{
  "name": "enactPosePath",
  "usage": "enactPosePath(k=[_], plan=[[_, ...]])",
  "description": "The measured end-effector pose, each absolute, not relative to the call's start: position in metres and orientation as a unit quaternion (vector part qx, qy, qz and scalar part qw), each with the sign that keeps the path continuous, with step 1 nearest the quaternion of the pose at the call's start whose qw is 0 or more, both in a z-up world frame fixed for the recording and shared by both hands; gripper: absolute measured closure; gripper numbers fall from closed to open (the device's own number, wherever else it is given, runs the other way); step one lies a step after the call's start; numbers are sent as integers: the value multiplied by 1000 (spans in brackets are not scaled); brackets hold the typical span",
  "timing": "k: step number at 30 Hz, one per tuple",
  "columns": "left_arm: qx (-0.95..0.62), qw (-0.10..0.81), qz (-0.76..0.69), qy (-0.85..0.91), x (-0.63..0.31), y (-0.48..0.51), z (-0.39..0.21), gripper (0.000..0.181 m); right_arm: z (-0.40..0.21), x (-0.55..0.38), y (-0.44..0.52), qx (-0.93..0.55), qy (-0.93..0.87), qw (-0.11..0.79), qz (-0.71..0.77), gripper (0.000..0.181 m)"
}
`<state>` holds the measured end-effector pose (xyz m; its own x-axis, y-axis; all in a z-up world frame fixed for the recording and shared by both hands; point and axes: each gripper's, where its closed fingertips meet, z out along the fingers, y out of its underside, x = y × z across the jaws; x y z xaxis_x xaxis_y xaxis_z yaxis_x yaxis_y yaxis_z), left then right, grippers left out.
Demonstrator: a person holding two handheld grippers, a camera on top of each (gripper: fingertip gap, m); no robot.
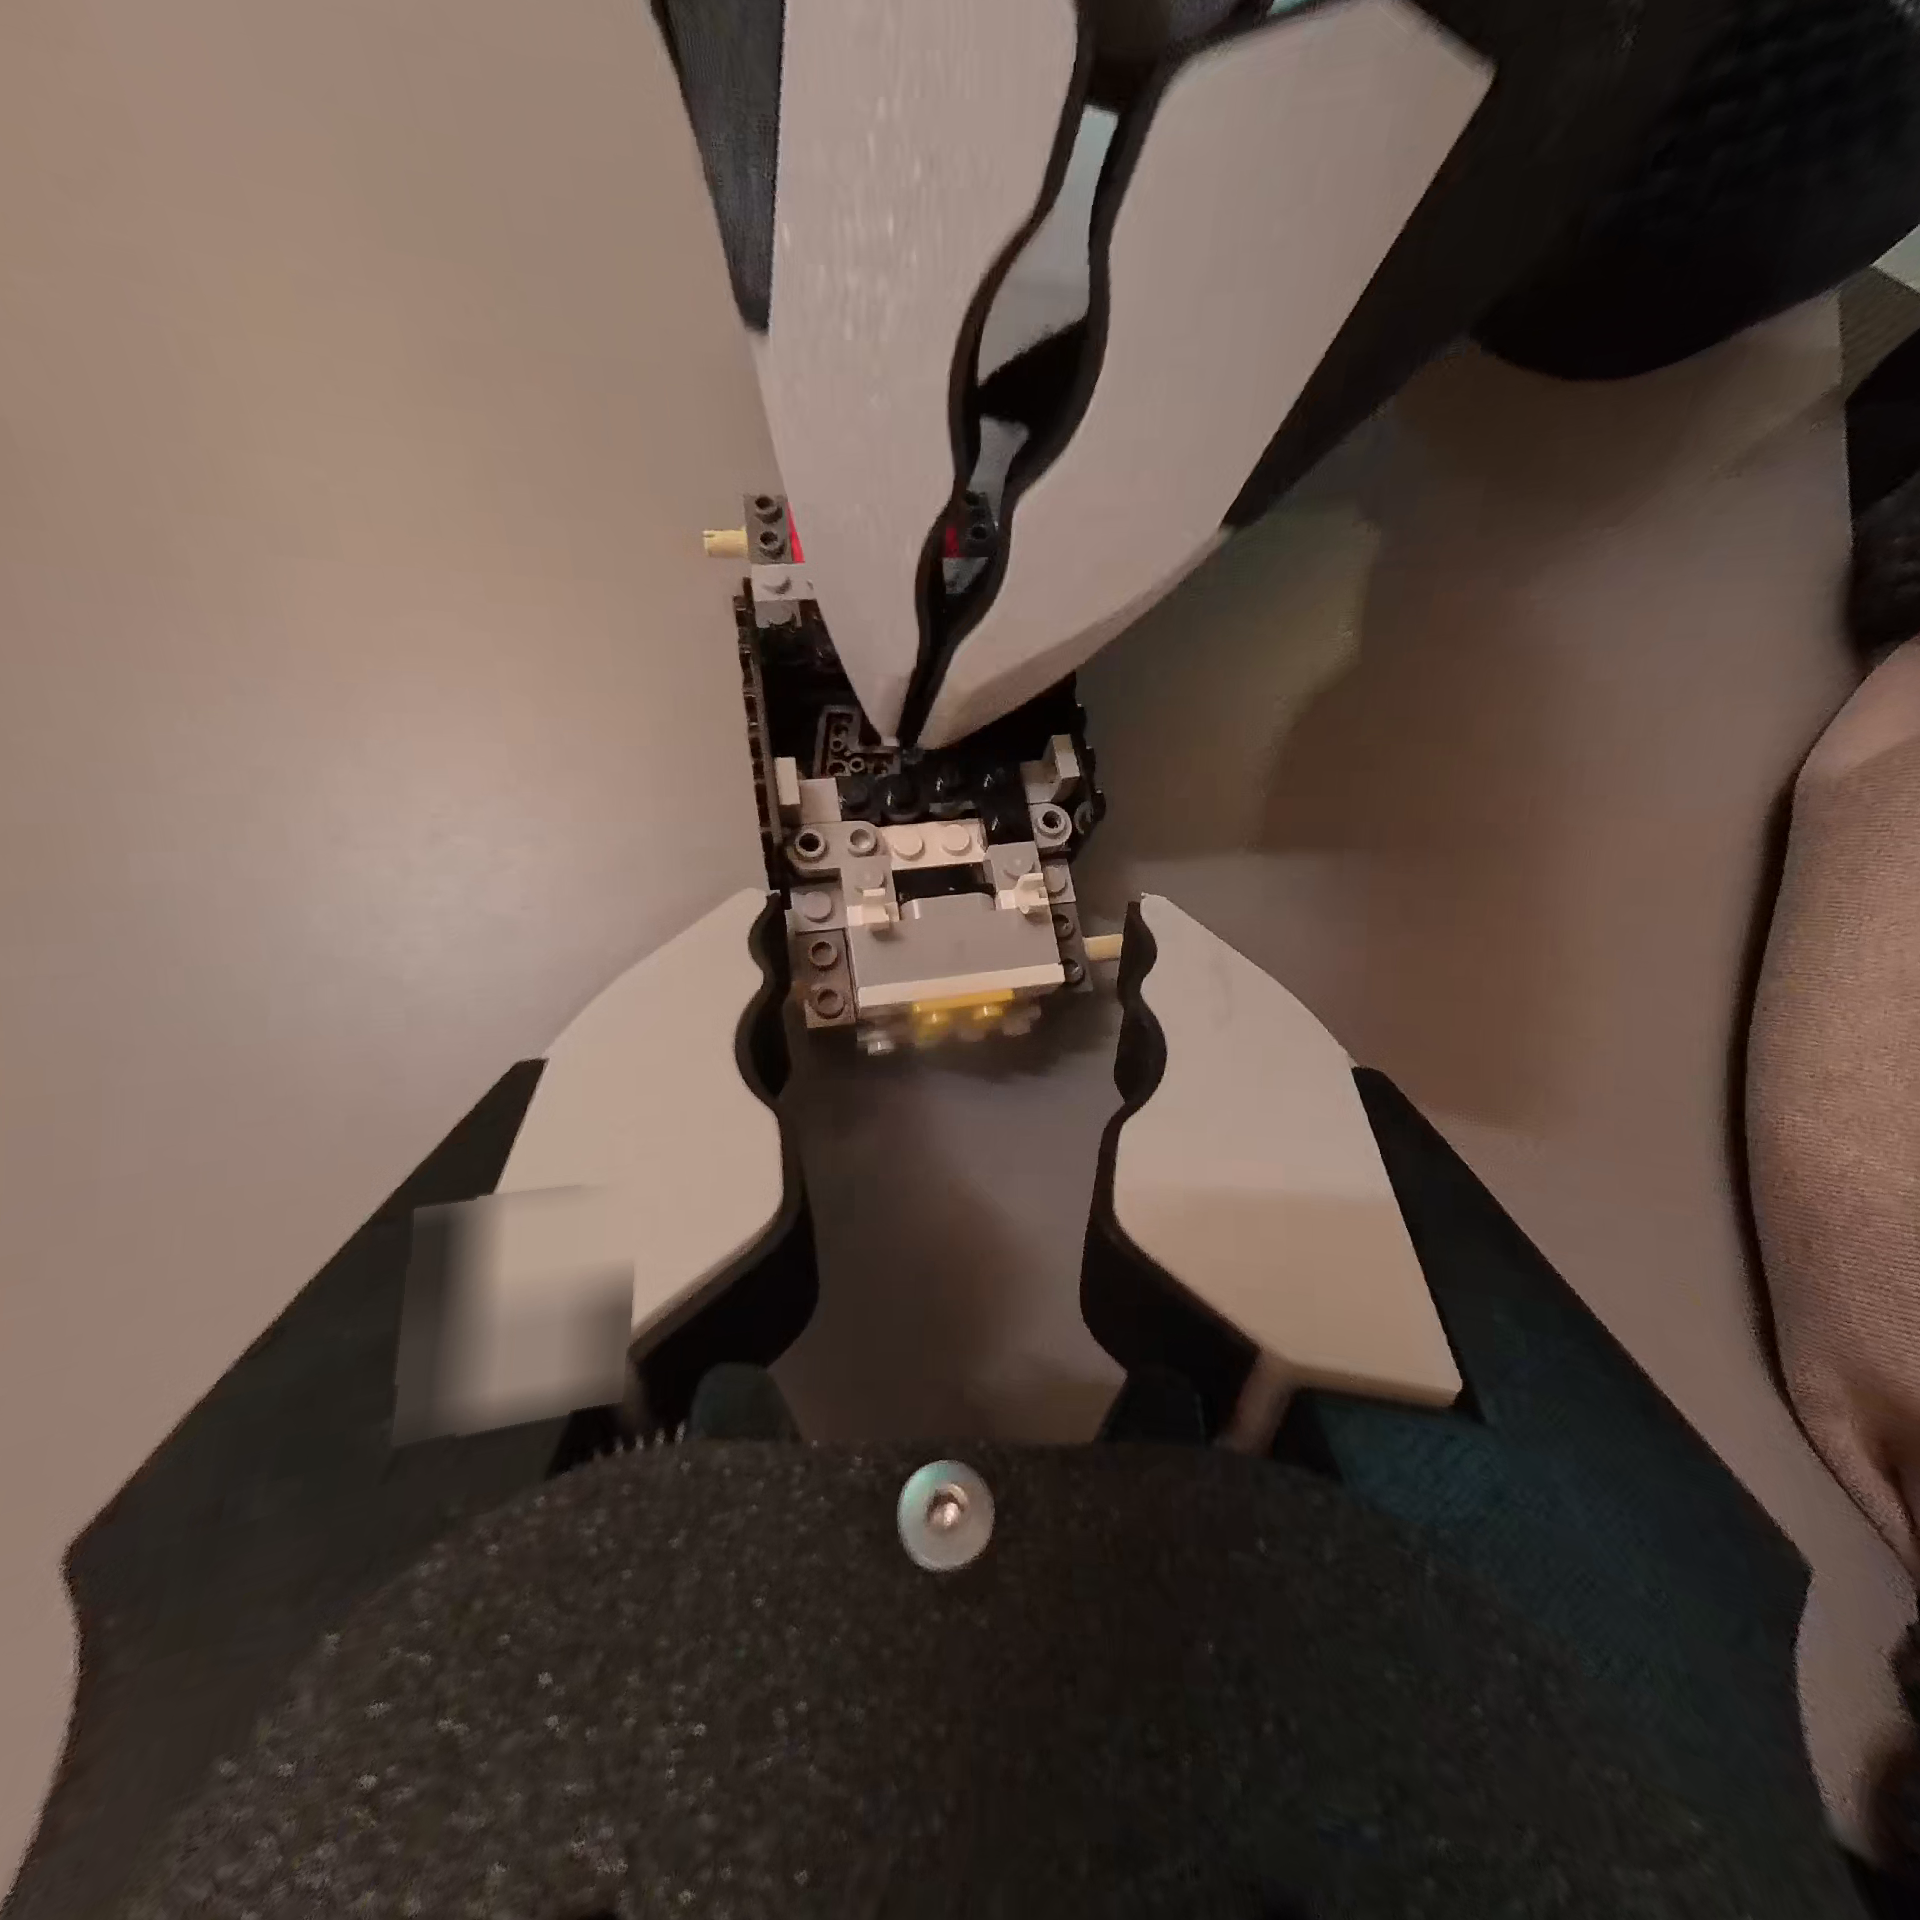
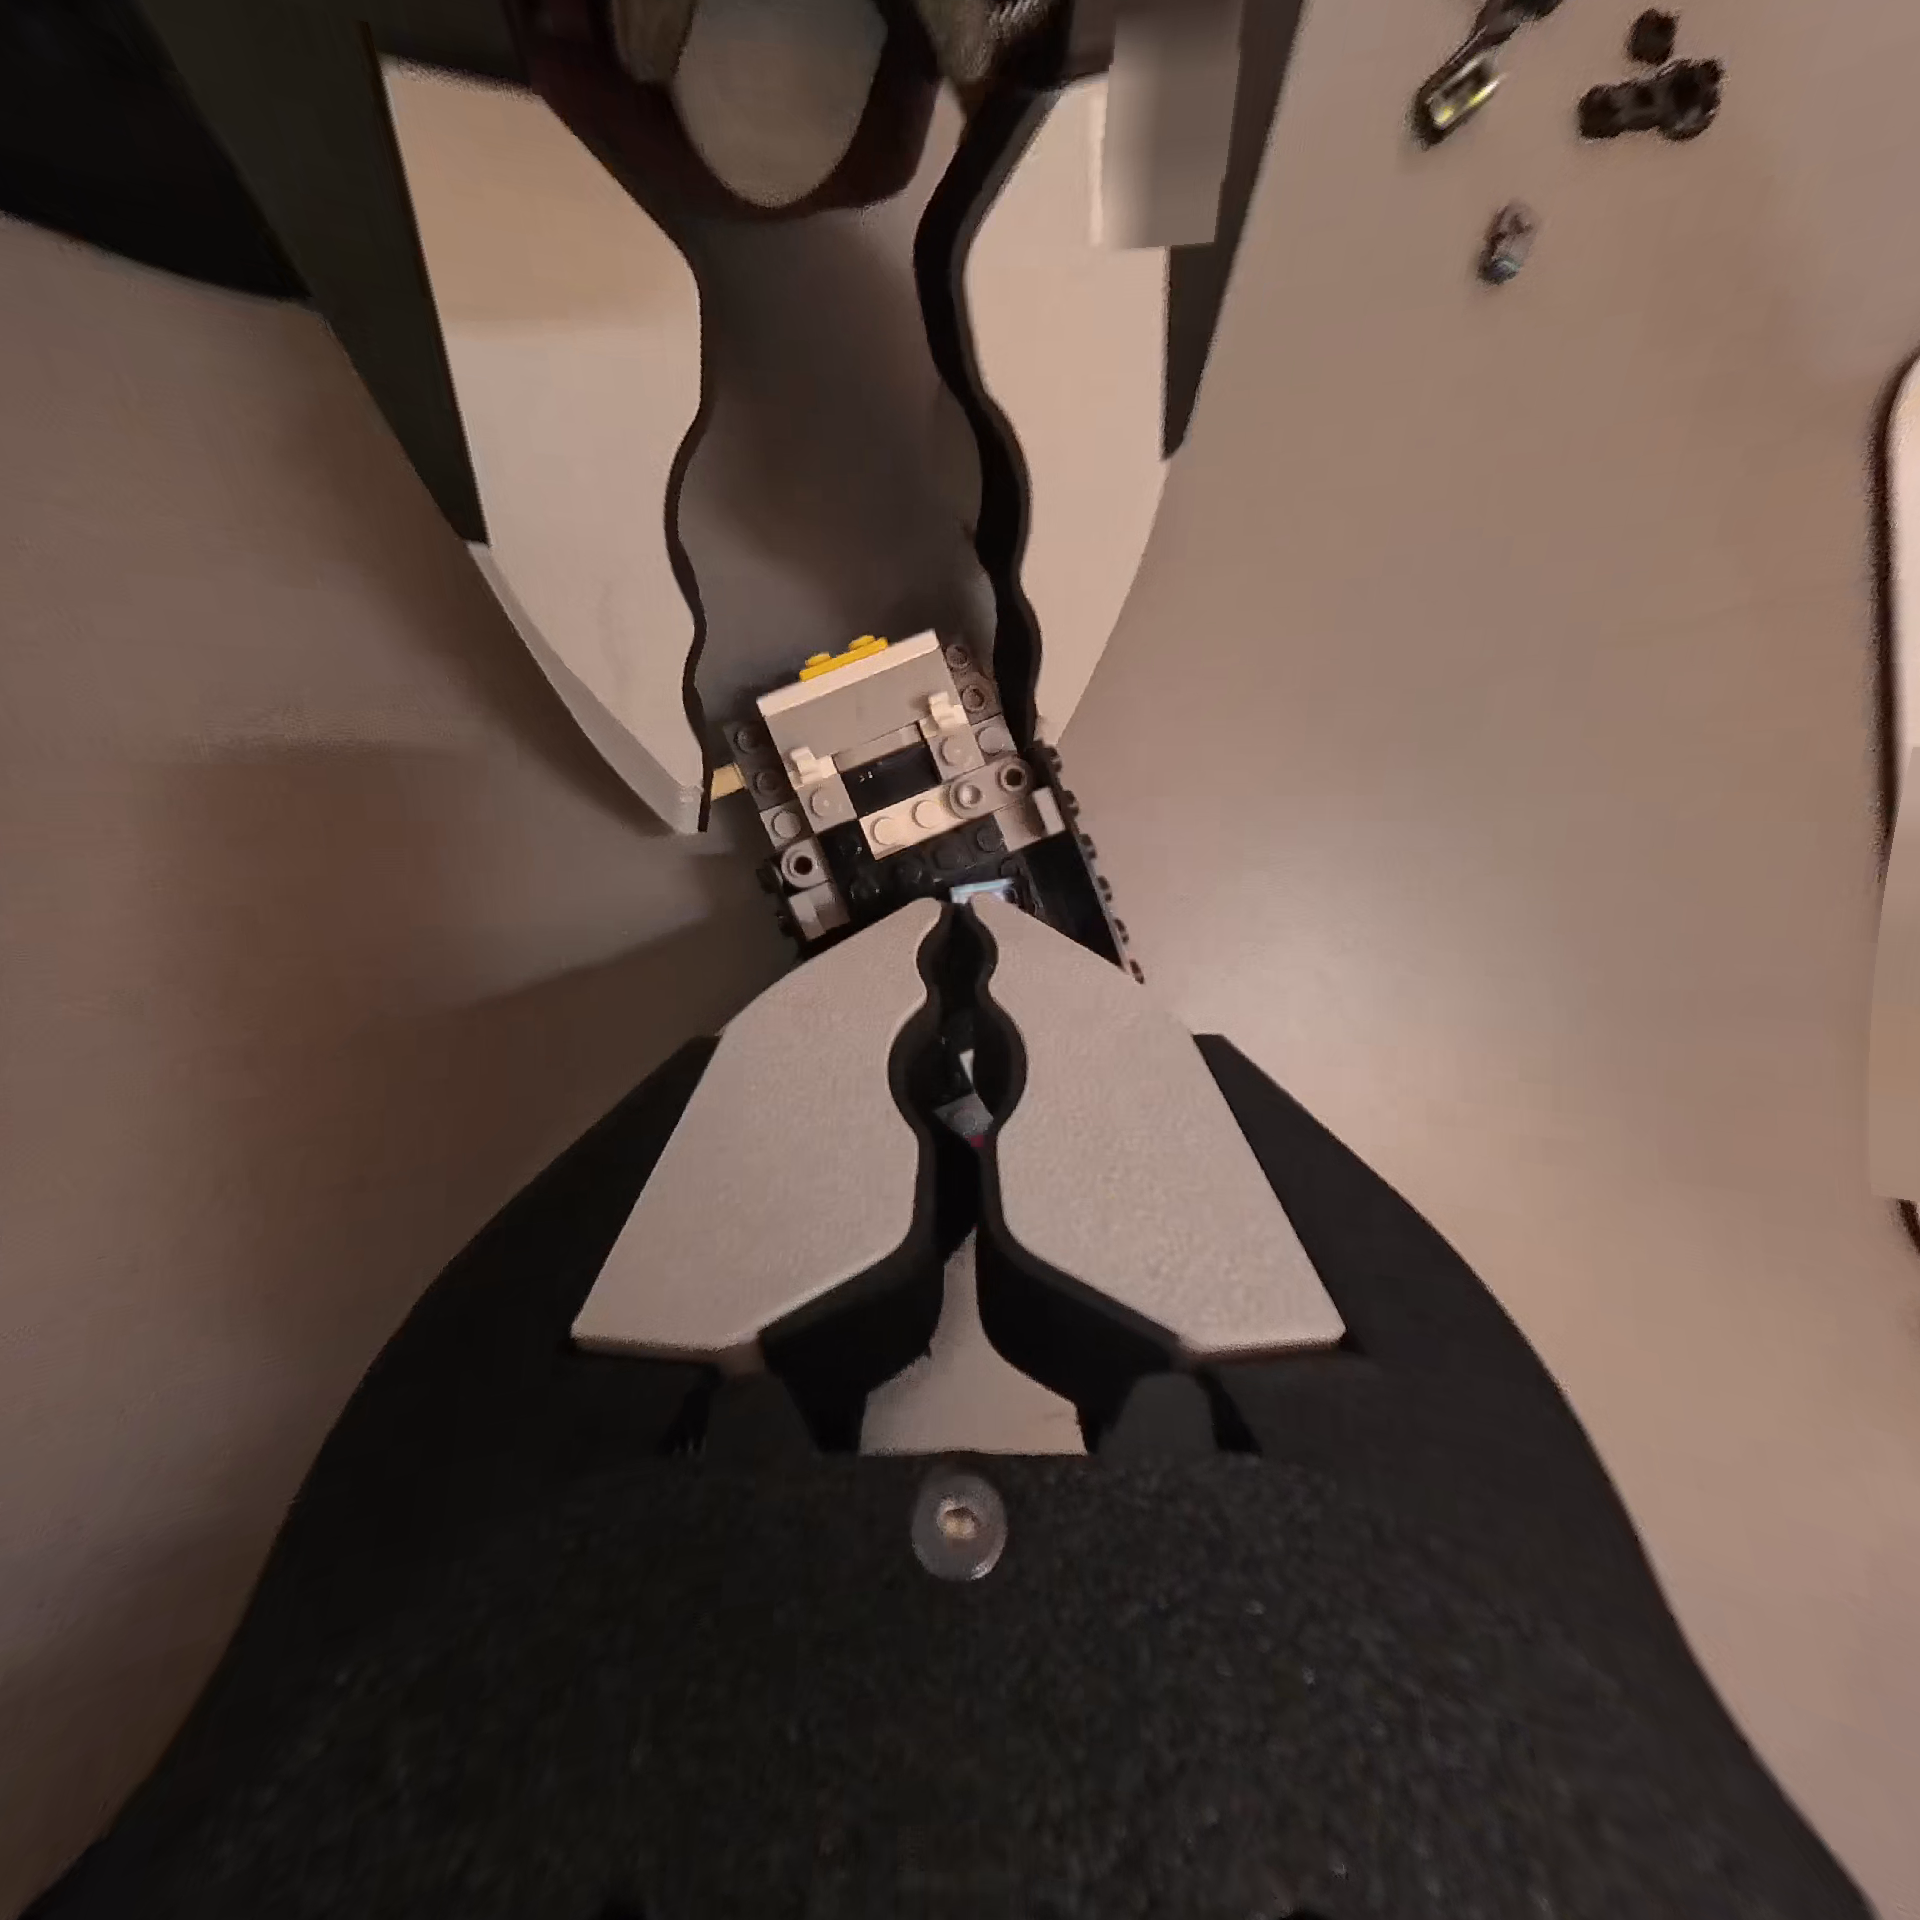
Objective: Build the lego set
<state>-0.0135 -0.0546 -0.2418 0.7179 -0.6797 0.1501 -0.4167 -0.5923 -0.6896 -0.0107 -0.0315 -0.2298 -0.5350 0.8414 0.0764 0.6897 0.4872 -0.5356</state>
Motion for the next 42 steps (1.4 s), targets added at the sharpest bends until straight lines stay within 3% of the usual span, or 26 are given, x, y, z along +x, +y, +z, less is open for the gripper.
enactPosePath(k=[9,15,24,42], plan=[[-869,326,-196,316,-14,-54,-241,120,-233,-10,-29,-464,-847,152,213,167],[-870,327,-190,315,-14,-54,-238,120,-237,-13,-31,-463,-847,148,217,178],[-869,331,-186,317,-14,-54,-232,121,-212,-13,-29,-474,-820,171,273,180],[-829,406,-153,352,-2,-52,-126,121,-113,3,-27,-456,-821,202,279,168]])
